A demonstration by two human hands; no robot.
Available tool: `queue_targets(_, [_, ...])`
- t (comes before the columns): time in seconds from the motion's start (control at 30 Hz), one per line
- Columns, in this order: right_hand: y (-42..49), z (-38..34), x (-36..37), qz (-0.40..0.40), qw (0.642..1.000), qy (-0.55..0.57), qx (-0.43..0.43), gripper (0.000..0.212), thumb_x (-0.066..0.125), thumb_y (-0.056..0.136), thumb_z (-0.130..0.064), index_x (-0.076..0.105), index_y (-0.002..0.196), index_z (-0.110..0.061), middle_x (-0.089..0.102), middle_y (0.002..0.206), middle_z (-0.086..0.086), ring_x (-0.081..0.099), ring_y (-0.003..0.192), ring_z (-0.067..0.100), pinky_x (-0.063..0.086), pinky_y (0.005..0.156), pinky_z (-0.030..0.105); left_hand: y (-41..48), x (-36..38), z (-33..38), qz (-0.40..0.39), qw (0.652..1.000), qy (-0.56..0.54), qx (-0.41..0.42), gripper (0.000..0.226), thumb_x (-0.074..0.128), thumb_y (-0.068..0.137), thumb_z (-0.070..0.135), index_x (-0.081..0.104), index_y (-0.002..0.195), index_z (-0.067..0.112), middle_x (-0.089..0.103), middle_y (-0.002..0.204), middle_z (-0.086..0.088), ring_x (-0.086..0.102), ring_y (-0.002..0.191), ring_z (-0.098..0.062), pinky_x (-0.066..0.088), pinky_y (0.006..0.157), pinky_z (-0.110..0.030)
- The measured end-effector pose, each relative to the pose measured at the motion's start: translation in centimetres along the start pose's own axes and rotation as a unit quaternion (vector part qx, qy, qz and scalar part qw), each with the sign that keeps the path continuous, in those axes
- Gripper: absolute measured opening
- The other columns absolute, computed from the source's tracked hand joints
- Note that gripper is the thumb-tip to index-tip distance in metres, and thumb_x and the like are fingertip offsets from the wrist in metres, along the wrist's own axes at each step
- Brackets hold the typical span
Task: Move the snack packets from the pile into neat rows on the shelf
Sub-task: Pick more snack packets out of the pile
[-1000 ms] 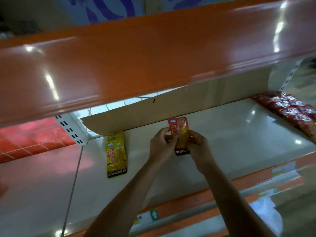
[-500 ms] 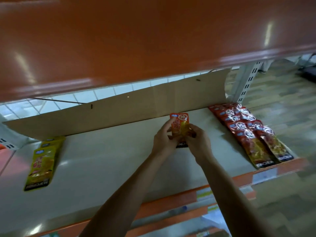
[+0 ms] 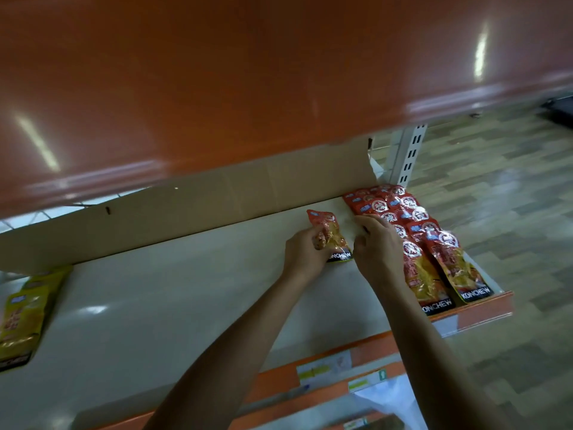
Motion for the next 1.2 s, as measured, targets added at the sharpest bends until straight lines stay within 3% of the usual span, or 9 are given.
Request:
queue_targets(0.13, [1.4, 0.8, -0.1, -0.006, 0.999, -0.042, -0.016, 0.039, 0.055, 0.082, -0.001, 0.065, 0.119, -0.008, 0.063, 0.122, 0.007, 0.053, 0.112, 0.025, 0.041, 0.090, 0.031, 2.0, 1.2, 1.1, 0.018, 0.985, 0.170, 0.027, 0.058, 0.071, 0.081, 0.044, 0.056, 0.132, 0.020, 0.059, 0.123, -0.008, 0.056, 0.113, -0.025, 0.043, 0.090, -0.031])
queue_targets(0.23, [2.0, 0.9, -0.2, -0.010, 0.998, -0.061, -0.029, 0.033, 0.058, 0.085, -0.004, 0.066, 0.116, -0.007, 0.065, 0.119, 0.008, 0.054, 0.112, 0.026, 0.040, 0.093, 0.032, 3.3, 1.9, 1.5, 0.023, 0.975, 0.216, 0.037, 0.054, 0.068, 0.082, 0.050, 0.058, 0.128, 0.023, 0.055, 0.117, -0.008, 0.054, 0.108, -0.026, 0.044, 0.087, -0.034])
queue_targets(0.47, [2.3, 0.6, 0.2, -0.028, 0.996, -0.073, -0.039, 0.035, 0.052, 0.085, 0.001, 0.066, 0.115, -0.009, 0.064, 0.118, 0.007, 0.053, 0.113, 0.024, 0.040, 0.093, 0.032, 5.1, 2.2, 2.0, 0.045, 0.965, 0.255, 0.053, 0.047, 0.062, 0.085, 0.054, 0.061, 0.121, 0.024, 0.053, 0.122, -0.004, 0.050, 0.112, -0.028, 0.043, 0.088, -0.035])
queue_targets(0.73, [1.6, -0.5, 0.5, -0.052, 0.995, -0.067, -0.059, 0.039, 0.050, 0.084, 0.005, 0.064, 0.119, -0.004, 0.062, 0.125, 0.010, 0.050, 0.121, 0.025, 0.035, 0.102, 0.030, 5.4, 2.3, 2.9, 0.038, 0.960, 0.266, 0.073, 0.048, 0.061, 0.086, 0.052, 0.060, 0.124, 0.023, 0.052, 0.132, -0.004, 0.047, 0.117, -0.027, 0.042, 0.092, -0.037])
queue_targets(0.97, [0.9, -1.0, 0.8, -0.053, 0.995, -0.047, -0.065, 0.040, 0.051, 0.080, 0.010, 0.068, 0.112, -0.006, 0.064, 0.119, 0.010, 0.052, 0.117, 0.026, 0.037, 0.098, 0.029, 4.8, 2.0, 3.0, 0.019, 0.967, 0.246, 0.061, 0.049, 0.055, 0.090, 0.050, 0.052, 0.131, 0.024, 0.050, 0.132, -0.009, 0.043, 0.121, -0.030, 0.040, 0.094, -0.040])
queue_targets(1.2, [-0.5, -2.8, 4.1, -0.117, 0.988, -0.072, -0.063, 0.046, 0.054, 0.090, -0.007, 0.052, 0.135, -0.014, 0.052, 0.139, 0.002, 0.038, 0.133, 0.020, 0.029, 0.107, 0.027, 1.6, -1.9, 0.6, 0.027, 0.970, 0.236, 0.057, 0.045, 0.052, 0.096, 0.034, 0.045, 0.136, 0.018, 0.045, 0.136, -0.009, 0.039, 0.126, -0.027, 0.040, 0.097, -0.038])
Point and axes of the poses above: each hand's wrist, its own y-axis towards the middle knuckle, its own x-axis out of the palm, z = x × y, the point moved 7 cm from there along y, towards the middle knuckle
